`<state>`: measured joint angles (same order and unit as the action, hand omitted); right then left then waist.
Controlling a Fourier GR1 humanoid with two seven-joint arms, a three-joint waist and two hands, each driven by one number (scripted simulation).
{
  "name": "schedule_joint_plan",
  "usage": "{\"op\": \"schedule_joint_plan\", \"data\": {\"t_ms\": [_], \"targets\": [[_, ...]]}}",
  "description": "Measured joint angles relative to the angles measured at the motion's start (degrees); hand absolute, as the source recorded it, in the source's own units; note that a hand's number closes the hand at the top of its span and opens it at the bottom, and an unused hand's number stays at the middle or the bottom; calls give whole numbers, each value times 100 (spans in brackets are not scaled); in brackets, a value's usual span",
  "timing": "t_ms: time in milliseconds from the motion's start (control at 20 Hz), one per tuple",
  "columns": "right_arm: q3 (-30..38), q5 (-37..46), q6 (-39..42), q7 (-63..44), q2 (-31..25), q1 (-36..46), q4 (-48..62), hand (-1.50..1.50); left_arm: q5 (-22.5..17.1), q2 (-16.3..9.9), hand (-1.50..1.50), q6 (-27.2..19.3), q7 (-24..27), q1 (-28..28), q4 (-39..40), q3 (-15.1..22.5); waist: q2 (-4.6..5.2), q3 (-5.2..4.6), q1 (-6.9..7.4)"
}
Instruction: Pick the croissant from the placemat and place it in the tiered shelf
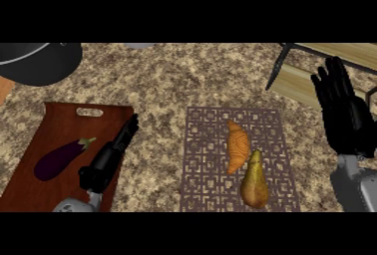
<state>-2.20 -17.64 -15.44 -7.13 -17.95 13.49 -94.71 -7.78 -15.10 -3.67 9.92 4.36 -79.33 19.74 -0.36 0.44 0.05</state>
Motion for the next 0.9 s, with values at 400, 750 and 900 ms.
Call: {"op": "schedule_joint_plan", "data": {"t_ms": [400,750,900], "targets": [[135,1826,-478,-304,-1442,-644,-157,150,-557,-195,0,-395,-864,-313,104,-868,17,-72,-188],[41,2617,-939,-963,-1593,-1829,-757,-150,-992,-215,0,-487,-1666,-285,-5,-1196,-18,-31,-172],[-178,2726,-668,-1161,-1741,-2145,-1317,-150,-1044,-285,0,-451,-1895,-210,32,-1257,-16,-29,-146]]}}
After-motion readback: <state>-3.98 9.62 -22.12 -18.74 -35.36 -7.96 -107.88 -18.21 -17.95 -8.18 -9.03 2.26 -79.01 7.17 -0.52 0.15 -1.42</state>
